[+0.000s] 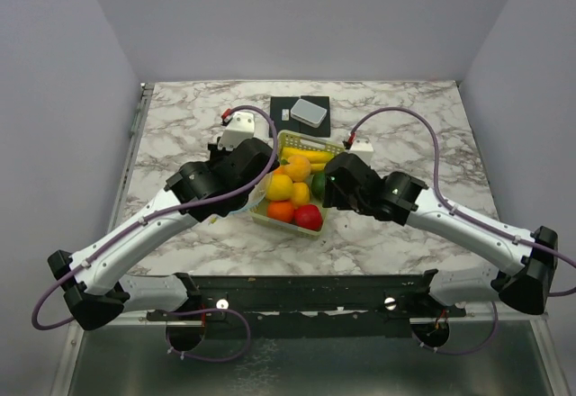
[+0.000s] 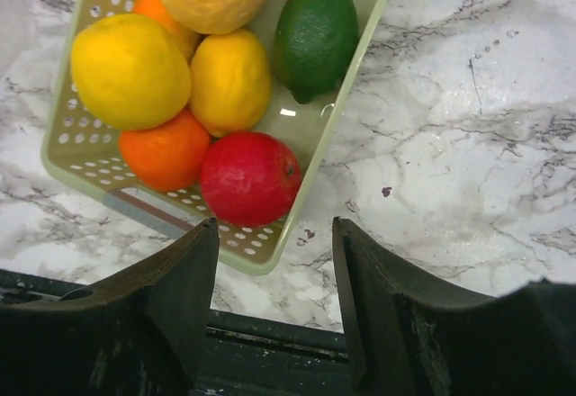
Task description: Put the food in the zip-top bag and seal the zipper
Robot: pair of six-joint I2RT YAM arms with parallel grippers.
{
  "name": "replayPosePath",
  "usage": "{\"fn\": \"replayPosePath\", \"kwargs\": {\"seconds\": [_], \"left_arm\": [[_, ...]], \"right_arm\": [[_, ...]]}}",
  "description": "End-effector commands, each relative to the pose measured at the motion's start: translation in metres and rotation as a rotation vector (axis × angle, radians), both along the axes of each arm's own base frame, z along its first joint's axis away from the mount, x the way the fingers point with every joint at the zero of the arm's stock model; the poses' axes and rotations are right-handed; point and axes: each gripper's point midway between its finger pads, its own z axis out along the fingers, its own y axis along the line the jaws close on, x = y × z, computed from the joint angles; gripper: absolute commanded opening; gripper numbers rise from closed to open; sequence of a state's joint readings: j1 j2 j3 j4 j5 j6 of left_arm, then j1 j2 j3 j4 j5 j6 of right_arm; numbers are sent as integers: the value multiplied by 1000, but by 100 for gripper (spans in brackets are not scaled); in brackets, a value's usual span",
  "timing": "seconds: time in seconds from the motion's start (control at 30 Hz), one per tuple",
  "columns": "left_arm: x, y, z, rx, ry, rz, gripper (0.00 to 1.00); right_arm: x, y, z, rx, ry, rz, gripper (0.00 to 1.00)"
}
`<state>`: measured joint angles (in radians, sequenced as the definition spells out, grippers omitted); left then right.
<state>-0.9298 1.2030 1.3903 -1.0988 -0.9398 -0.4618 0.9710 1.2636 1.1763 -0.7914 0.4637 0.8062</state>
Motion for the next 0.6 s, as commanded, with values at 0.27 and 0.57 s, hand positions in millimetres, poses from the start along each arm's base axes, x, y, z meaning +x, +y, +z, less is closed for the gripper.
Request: {"fn": "replayPosePath", "kwargs": {"seconds": [0.27,0.57], "left_arm": [[-4,-2,0,-77,-4,-40,0],[-6,-2,-1,-92,-2,-49,0]], "right_arm": [[29,-10,-57,-30,130,-137,59],[48,-9,-81,-27,170,-181,58]]}}
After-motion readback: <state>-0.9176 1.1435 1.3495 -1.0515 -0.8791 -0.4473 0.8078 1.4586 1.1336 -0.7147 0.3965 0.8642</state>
